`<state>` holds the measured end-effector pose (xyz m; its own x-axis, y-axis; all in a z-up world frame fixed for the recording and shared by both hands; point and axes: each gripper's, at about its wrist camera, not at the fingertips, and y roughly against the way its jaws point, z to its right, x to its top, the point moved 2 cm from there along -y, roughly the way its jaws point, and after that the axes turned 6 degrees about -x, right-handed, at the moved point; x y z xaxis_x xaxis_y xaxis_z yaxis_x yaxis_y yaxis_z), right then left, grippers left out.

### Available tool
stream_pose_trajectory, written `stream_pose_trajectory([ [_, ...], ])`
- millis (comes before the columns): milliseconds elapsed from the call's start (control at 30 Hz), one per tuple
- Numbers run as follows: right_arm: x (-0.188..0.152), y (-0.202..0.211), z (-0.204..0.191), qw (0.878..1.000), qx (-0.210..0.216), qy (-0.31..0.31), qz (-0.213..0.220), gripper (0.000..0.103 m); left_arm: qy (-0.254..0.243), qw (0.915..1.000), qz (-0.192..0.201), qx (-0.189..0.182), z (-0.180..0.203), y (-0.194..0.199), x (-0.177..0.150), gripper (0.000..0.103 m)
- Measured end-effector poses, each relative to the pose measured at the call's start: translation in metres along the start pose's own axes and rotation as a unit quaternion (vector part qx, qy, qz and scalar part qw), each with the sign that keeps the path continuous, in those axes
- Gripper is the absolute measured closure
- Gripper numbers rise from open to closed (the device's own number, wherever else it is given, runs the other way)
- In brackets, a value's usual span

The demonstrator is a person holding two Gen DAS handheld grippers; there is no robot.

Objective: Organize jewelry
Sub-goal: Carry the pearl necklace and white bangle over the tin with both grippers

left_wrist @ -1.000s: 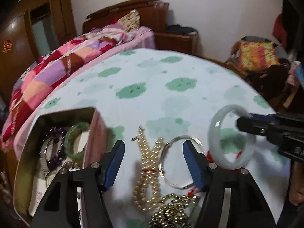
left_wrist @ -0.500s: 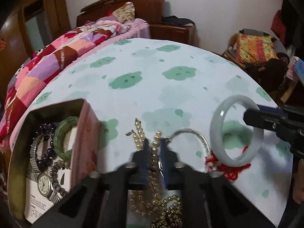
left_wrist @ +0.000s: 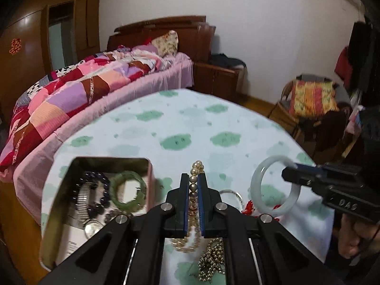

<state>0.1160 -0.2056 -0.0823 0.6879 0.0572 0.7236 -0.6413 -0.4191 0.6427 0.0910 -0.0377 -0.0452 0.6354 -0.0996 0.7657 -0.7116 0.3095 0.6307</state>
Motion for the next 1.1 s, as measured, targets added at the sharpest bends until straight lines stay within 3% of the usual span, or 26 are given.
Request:
stream_pose_trajectory([
  [300, 0.011, -0.002, -0.025, 1.0, 0.025, 0.017, 0.003, 0.088, 0.009, 0.9989, 0.044, 0.017, -0.018, 0.045, 0.012, 0.098],
  [500, 0.021, -0.008, -0.05, 0.998, 0.041, 0.041, 0.001, 0.088, 0.033, 0.9965, 0.06, 0.047, -0.046, 0.061, 0.007, 0.098],
  [833, 0.032, -0.027, -0.1, 0.994, 0.065, 0.089, -0.008, 0.088, 0.095, 0.9902, 0.061, 0.083, -0.099, 0.073, -0.017, 0.098],
  [1100, 0.031, -0.046, -0.147, 0.987, 0.082, 0.139, -0.02, 0.088, 0.117, 0.987, 0.055, 0.095, -0.119, 0.072, -0.033, 0.098],
])
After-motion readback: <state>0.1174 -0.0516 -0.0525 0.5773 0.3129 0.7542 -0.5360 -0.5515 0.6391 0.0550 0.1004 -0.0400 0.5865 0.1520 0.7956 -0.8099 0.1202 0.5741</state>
